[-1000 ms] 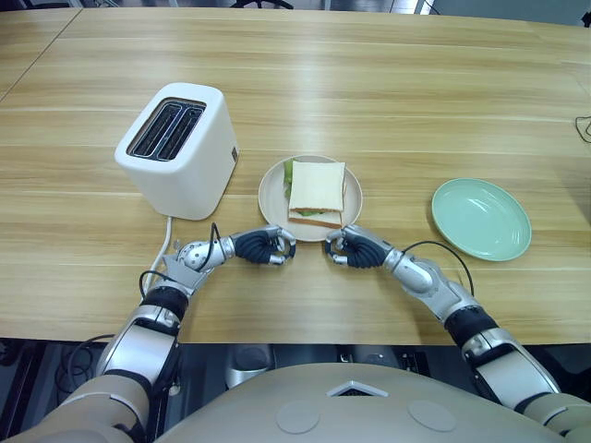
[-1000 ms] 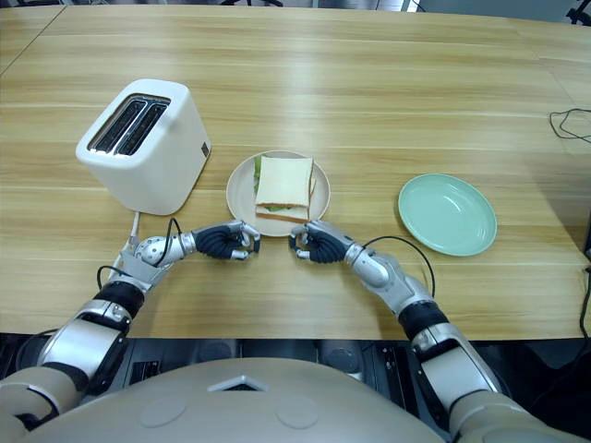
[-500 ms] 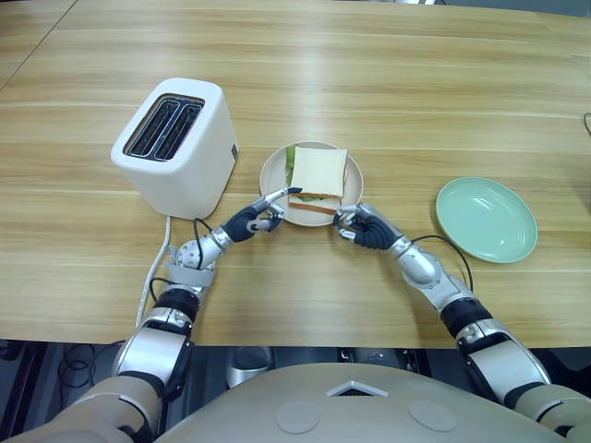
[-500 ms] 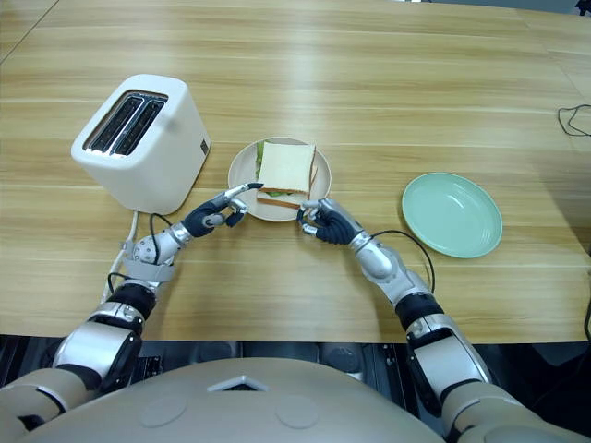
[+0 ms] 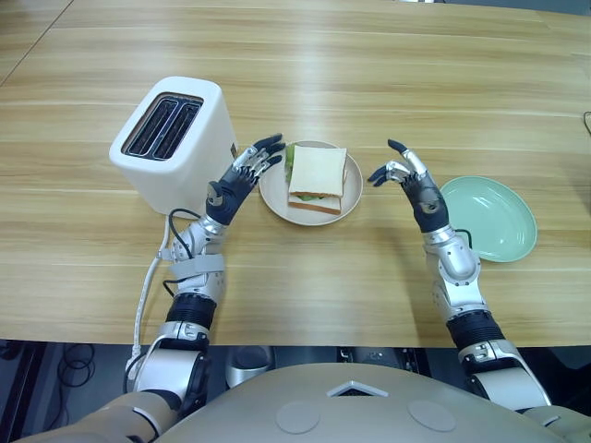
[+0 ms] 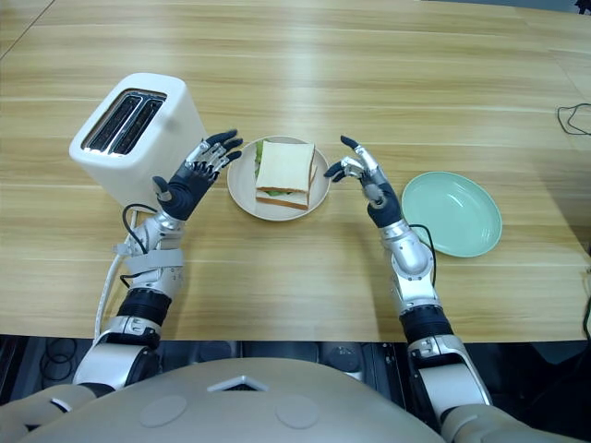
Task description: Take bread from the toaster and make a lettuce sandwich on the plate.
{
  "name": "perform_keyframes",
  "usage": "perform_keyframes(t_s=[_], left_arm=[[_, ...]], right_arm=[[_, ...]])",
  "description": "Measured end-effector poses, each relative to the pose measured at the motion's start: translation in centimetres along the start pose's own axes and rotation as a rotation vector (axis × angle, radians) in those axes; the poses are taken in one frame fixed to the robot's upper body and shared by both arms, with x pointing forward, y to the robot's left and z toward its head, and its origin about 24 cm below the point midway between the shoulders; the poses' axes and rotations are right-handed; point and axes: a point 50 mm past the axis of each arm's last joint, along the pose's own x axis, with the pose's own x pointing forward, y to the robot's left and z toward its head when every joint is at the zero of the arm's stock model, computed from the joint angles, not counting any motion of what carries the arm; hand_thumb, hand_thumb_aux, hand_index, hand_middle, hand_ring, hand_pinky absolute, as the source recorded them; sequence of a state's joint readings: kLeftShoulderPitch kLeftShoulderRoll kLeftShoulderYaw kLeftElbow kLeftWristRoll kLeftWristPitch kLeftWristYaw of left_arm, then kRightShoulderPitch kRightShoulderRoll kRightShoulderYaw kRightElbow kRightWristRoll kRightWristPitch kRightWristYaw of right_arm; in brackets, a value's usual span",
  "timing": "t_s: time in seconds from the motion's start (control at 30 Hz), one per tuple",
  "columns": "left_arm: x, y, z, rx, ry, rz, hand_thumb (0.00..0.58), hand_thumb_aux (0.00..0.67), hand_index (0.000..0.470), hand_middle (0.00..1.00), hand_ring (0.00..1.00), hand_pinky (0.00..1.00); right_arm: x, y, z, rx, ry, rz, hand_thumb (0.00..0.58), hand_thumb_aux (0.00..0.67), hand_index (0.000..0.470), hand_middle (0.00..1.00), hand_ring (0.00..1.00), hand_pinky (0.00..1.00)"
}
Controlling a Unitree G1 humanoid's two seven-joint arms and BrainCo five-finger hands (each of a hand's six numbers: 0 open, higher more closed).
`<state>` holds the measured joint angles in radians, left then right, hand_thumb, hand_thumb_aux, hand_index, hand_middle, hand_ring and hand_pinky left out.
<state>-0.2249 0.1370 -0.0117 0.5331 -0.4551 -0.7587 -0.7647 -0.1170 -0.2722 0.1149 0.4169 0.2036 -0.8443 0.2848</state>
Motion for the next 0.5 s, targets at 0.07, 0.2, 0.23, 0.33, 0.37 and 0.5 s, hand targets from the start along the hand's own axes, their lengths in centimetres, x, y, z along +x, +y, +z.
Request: perform_keyframes(t_s=[0.07,0.2,0.23,0.33,0.37,0.5], left_arm=[[0.2,-0.3,0.0,0.033,-0.006,0.023,0.000,0.000,0.000,0.00,0.00,0.00],[0.5,-0.6,0.2,0.111,-0.022,0.073,0.000,0.000,0.000,0.00,0.00,0.00],[0.6,-0.7,0.3,0.123,-0.026,0.086,0.000,0.000,0.000,0.00,0.00,0.00],[0.8,-0.9,0.4,0.164,-0.035,0.111,0.000,0.000,0.000,0.00,0.00,0.00],[0.8,-0.9,0.4,0.173,-0.037,0.118,0.000,0.000,0.000,0.00,0.00,0.00],[0.8,-0.7,0.1,0.213,-0.031,0.144,0.000,0.000,0.000,0.00,0.00,0.00]], right_arm=[[0.1,0.0,-0.1,-0.008,0.004,-0.035,0.000,0.000,0.000,0.00,0.00,0.00],[0.2,0.1,-0.1,-0.045,0.006,-0.097,0.000,0.000,0.000,0.00,0.00,0.00],[0.3,0.2,-0.1,-0.052,0.006,-0.106,0.000,0.000,0.000,0.00,0.00,0.00],[0.5,0.4,-0.1,-0.077,0.004,-0.135,0.000,0.000,0.000,0.00,0.00,0.00],[0.6,0.5,-0.1,-0.084,0.003,-0.138,0.000,0.000,0.000,0.00,0.00,0.00],[1.0,0.7,-0.8,-0.110,0.018,-0.139,0.000,0.000,0.000,0.00,0.00,0.00]])
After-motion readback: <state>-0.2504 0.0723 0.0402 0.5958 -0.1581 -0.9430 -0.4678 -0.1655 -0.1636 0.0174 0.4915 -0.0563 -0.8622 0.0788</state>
